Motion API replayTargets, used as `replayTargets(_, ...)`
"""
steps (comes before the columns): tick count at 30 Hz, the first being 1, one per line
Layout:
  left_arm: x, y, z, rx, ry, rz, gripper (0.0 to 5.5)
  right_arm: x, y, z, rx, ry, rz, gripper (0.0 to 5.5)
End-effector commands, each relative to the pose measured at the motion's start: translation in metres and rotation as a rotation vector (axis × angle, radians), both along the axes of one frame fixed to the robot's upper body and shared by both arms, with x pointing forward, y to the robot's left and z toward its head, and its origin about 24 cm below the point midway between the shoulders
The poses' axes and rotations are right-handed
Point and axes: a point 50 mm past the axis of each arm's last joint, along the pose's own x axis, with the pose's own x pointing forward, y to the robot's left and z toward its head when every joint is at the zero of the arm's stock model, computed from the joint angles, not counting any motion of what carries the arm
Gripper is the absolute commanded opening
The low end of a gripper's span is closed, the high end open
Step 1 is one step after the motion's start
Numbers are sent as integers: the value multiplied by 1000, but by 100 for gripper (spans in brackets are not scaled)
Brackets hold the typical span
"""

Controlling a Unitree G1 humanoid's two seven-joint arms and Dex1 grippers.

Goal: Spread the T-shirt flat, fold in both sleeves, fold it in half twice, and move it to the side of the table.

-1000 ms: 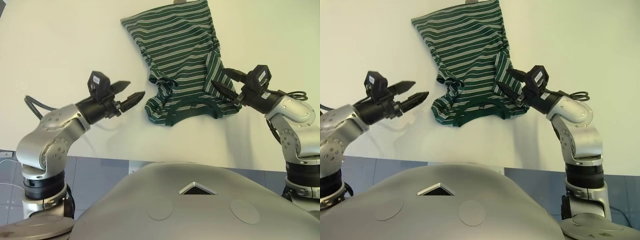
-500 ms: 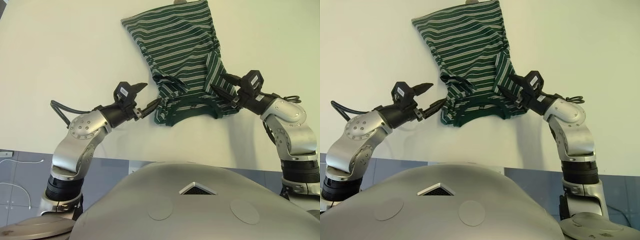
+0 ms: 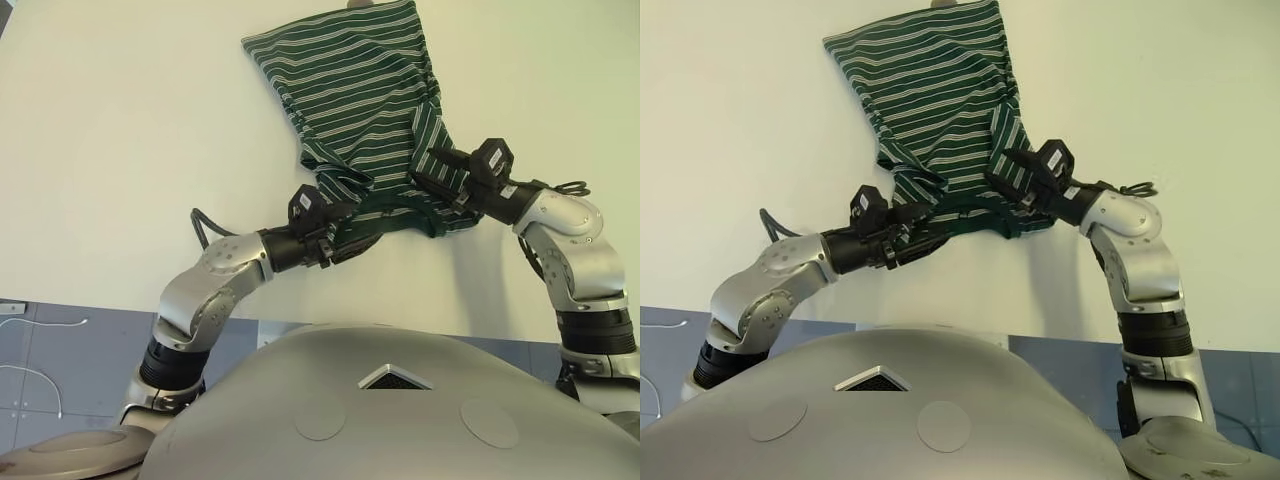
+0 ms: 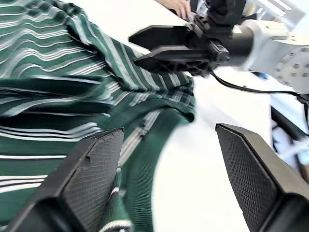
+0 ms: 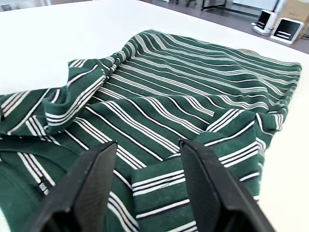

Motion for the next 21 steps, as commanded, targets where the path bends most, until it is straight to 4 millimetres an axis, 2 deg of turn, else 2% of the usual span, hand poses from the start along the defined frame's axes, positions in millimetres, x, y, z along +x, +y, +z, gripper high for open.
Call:
replayTargets(1, -2, 18, 3, 117, -46, -103, 350, 11, -51, 24, -200, -24, 39, 256)
replayTargets(3, 2, 31, 13, 132, -102, -106, 350, 11, -73, 33, -365, -7, 155, 295)
replayTargets(6, 12, 56, 61, 19, -276, -85, 350, -4, -93, 41, -602, 16, 441, 348)
replayTargets(8, 7, 75, 71, 149, -376, -149, 368, -13, -99, 42, -691, 9, 584, 389)
replayTargets(10, -2, 89, 64, 312, -409, -245, 405, -17, -101, 38, -722, -25, 657, 424)
replayTargets(12, -8, 96, 46, 451, -471, -357, 455, -21, -89, 26, -678, -97, 688, 436)
replayTargets(16, -11, 81, 12, 566, -646, -452, 455, -26, -67, 0, -605, -198, 705, 436)
replayTargets(20, -10, 73, -8, 595, -701, -461, 455, -27, -66, -12, -611, -181, 724, 436)
replayTargets(21, -6, 71, -10, 603, -727, -460, 460, -26, -68, -15, -628, -167, 727, 417)
